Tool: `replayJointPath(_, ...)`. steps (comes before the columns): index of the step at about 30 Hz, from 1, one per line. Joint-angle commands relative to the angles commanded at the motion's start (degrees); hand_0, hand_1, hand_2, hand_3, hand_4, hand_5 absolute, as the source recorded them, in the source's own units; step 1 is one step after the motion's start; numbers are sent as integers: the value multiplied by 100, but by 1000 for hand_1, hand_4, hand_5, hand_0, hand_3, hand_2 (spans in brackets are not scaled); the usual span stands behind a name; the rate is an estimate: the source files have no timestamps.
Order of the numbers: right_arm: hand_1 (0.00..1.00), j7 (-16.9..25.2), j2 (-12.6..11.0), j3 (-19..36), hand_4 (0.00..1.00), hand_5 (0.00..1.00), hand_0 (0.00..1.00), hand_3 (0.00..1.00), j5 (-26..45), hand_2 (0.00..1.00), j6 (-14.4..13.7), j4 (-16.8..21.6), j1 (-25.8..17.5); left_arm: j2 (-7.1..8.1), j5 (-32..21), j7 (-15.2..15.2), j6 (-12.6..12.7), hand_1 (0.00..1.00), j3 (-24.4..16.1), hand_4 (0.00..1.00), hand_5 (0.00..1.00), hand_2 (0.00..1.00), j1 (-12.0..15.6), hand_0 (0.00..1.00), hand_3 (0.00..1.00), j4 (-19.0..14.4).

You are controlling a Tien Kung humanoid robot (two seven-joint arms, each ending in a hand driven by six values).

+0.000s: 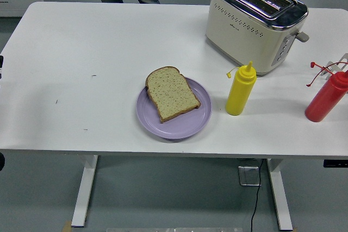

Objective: Pick up the cup,pour liquid into bread,place the cup on the desk

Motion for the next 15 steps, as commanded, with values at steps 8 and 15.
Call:
replayJointPath(8, 781, -51, 81, 39, 521, 437, 806, 827, -2, 805, 79, -214, 74, -14, 4, 1, -2, 818, -11, 653, 998, 861, 4, 825, 819, 1)
replayJointPath(15, 780, -57, 90, 50, 512, 447, 803, 825, -11, 801, 88, -280, 103, -12, 4, 2, -3, 818, -11, 652, 998, 861, -9, 825, 820, -1)
